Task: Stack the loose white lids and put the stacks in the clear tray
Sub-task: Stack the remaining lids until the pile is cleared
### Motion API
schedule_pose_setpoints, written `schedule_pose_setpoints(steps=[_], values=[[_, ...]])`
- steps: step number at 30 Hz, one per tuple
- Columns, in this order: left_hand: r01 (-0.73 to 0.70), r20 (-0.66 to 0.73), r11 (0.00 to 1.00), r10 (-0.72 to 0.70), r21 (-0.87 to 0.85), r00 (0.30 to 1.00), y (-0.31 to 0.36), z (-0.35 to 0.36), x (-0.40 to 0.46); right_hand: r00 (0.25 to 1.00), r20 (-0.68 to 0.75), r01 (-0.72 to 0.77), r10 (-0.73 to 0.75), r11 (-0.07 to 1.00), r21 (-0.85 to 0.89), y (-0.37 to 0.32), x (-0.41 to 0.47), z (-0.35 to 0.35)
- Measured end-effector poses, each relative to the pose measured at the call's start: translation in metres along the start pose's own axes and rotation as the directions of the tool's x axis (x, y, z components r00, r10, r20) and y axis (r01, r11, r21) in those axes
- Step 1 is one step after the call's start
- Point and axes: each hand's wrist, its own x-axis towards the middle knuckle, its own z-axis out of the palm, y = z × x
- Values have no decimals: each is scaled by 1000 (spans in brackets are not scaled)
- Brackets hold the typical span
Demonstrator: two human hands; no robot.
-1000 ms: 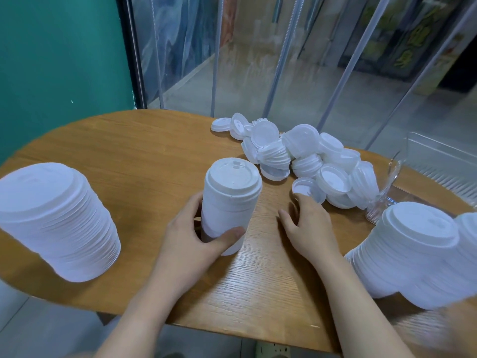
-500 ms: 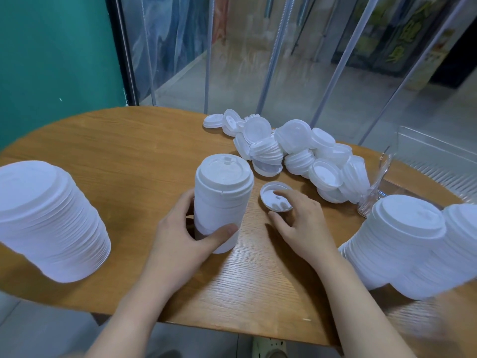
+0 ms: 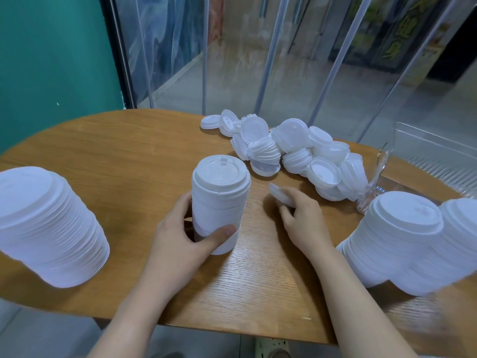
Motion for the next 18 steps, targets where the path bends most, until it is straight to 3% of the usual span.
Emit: schedule_pose_setpoints(steps=[3,6,12,18], values=[[11,-2,1000,-11,-1,1000,0,0,-1,998,-55,-14,27,976,216,-6,-1,-6],[18,-14,1000,-18,-1,1000,-1,1,-1,999,30,-47,39,935,353,-10,-4,-7],[24,-12,1000,-25,-12,1000,0,2,-1,998,11,-58,57,954,294,-10,-4,-6],[21,-15,1000,-21,-7,1000,1,3,0,982,156,-129,104,979,157,-8,-5,-7]])
